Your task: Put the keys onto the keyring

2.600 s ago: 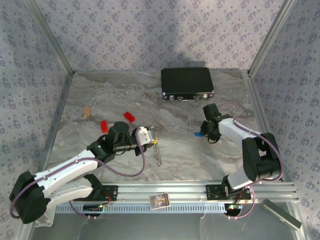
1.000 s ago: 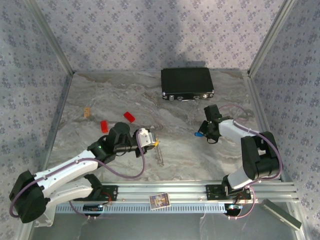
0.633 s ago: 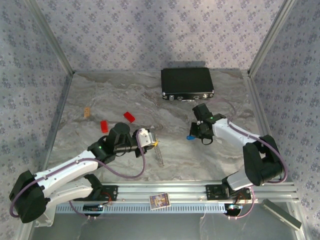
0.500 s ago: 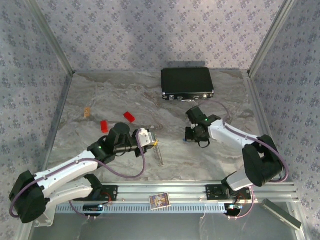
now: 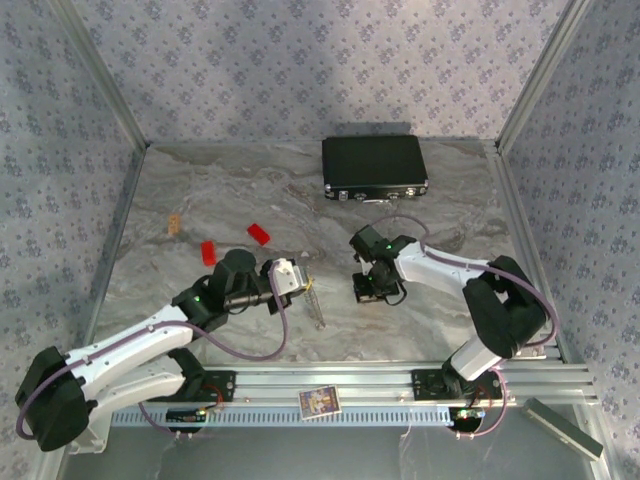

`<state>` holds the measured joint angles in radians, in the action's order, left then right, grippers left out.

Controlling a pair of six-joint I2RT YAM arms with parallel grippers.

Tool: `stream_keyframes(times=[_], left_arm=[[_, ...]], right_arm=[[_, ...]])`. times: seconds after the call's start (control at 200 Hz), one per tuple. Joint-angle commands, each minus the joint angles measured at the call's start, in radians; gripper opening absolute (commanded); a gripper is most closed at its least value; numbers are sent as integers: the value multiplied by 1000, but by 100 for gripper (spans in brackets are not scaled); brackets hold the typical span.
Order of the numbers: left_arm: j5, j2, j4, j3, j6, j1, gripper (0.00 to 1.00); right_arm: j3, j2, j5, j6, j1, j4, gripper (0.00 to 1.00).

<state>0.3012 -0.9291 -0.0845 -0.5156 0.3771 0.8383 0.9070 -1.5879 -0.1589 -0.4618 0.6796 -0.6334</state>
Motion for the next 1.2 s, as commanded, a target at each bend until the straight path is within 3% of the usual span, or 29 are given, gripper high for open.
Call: stream_keyframes(times=[0.0,0.12,0.23,0.44,0.64,0.969,1.194], left_arm=[[4,25,-51,-3,19,7,0],[10,26,-49,-3,20,7,0],[12,26,-48,-3,22,7,0],[21,26,-45,-4,21,7,0],[30,26,-44,-6,22,7,0],[35,26,-44,-5,23,7,0],[4,68,-63,1,0,18,0]], right_arm=[[31,-25,-24,19,8,-17,0],[33,-39,-31,20,5,-17,0],[36,-40,-39,20,6,-14,10],[41,-49,-34,23,5,-23,13],[40,-56,-32,22,4,-23,13],[59,0,1,35,7,-63,0],[99,144,130,95,52,-103,0]])
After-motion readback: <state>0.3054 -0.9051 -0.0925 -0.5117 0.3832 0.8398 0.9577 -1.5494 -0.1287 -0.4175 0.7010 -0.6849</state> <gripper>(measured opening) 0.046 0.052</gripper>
